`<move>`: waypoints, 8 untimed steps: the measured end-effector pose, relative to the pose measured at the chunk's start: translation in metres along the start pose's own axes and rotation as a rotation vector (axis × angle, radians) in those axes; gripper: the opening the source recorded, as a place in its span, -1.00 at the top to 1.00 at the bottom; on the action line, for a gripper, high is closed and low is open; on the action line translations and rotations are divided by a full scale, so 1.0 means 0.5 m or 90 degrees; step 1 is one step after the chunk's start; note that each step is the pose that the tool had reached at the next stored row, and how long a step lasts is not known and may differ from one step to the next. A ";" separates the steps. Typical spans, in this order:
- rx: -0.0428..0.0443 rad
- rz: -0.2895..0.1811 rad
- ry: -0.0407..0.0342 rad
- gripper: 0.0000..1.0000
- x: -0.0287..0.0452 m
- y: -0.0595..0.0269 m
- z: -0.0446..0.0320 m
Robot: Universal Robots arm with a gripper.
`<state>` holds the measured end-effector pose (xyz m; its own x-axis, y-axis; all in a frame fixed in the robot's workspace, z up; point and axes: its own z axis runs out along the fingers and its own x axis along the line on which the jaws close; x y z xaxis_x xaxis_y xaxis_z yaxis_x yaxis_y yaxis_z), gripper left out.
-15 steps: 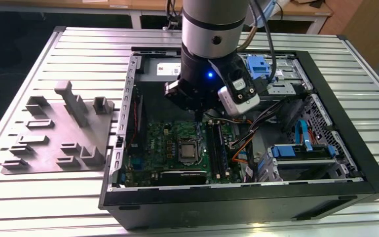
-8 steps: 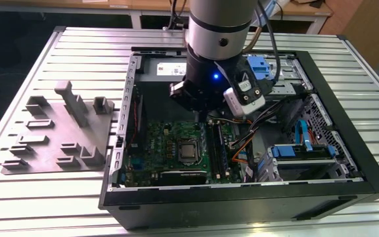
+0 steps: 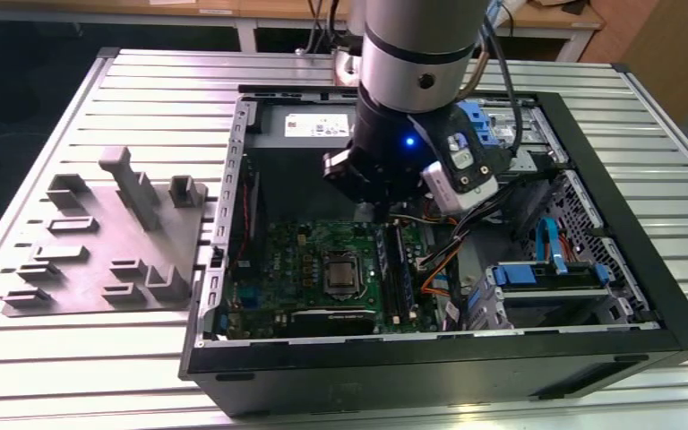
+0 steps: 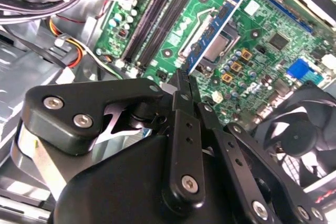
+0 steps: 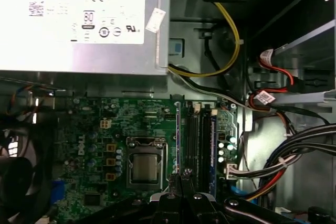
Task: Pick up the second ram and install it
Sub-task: 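Insert the second ram into the second slot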
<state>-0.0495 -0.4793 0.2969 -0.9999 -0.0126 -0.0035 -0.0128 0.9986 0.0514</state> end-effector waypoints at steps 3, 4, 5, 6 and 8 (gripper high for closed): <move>0.0001 0.000 0.0001 0.77 -0.009 0.000 0.002; 0.0002 0.000 0.0000 0.77 -0.012 0.000 0.003; 0.0001 0.000 0.0000 0.77 -0.015 0.000 0.004; 0.0000 0.001 0.0000 0.77 -0.016 0.000 0.006; 0.0001 0.001 0.0000 0.77 -0.018 -0.001 0.009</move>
<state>-0.0403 -0.4793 0.2924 -0.9999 -0.0115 -0.0035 -0.0116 0.9986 0.0513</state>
